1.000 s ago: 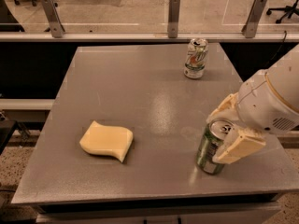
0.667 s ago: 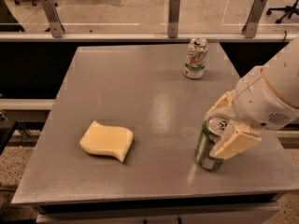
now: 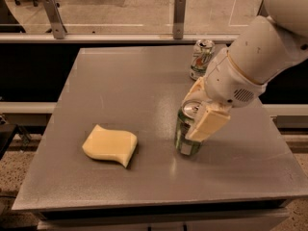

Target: Move green can near sponge

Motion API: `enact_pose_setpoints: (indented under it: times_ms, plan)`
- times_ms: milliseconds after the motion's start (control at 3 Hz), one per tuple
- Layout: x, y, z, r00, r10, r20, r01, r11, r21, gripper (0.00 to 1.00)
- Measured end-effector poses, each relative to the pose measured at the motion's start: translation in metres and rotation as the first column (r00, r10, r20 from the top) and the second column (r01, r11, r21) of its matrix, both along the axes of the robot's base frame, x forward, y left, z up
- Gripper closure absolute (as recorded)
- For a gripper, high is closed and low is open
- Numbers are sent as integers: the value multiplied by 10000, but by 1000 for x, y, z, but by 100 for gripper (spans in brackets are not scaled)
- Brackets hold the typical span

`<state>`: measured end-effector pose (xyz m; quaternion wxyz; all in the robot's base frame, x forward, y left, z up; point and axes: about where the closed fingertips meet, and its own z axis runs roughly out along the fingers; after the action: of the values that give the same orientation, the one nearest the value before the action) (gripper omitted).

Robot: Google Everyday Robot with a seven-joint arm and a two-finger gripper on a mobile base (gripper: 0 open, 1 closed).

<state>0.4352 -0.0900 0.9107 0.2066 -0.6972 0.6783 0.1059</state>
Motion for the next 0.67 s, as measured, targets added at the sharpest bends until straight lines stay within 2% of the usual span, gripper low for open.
enact_pose_setpoints:
  times_ms: [667]
  plan:
    - [8,50,6,9960,888,-69,-883,9944,574,100]
